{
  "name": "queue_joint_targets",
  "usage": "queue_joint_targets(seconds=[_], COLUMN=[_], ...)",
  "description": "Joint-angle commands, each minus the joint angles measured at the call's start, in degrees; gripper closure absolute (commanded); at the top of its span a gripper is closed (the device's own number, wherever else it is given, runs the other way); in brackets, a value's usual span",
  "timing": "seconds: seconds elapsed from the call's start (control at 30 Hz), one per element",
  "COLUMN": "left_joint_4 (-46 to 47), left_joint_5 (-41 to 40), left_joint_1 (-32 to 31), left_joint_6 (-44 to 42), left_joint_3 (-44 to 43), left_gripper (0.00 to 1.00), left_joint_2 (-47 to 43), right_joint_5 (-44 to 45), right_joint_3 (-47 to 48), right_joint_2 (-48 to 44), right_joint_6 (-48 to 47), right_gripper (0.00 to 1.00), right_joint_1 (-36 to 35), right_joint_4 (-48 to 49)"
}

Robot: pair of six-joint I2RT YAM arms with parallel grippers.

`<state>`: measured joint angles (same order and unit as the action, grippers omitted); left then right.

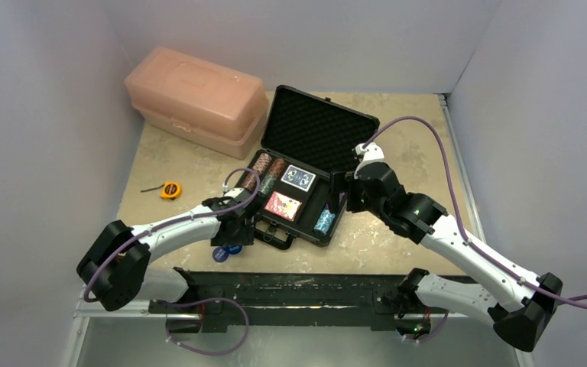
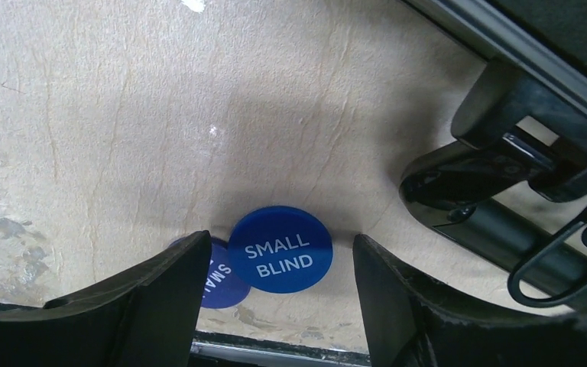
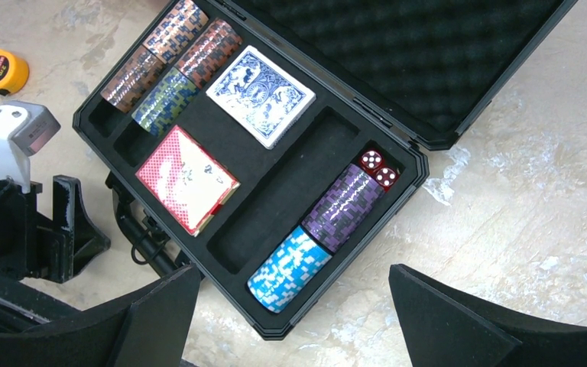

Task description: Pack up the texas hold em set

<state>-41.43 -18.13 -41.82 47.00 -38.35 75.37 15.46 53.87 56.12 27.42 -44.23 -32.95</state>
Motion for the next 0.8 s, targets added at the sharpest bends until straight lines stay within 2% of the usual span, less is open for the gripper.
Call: queue_joint_targets(seconds=[0.0,0.53,0.77], left_joint_4=[0.2,0.1,0.9], left_joint_5=[-1.2,0.4,0.6], left_joint_1=[-0.3,-0.7,-1.1], left_joint_6=[2.8,5.7,6.1], left_joint_3=[-0.6,1.2,1.9], left_gripper=[0.33,0.44,0.58], left_joint_2=[1.8,1.9,2.6], right_joint_5=[0.2,0.0,-0.2], right_joint_3=[-0.6,-1.2,-1.4], right_joint_2=[-0.8,-1.1,-1.4], right_joint_6=[0.4,0.4,0.4], right_gripper=[0.01,0.01,0.01], right_joint_1=[0.1,0.2,0.2], right_joint_4=[0.9,1.1,1.2])
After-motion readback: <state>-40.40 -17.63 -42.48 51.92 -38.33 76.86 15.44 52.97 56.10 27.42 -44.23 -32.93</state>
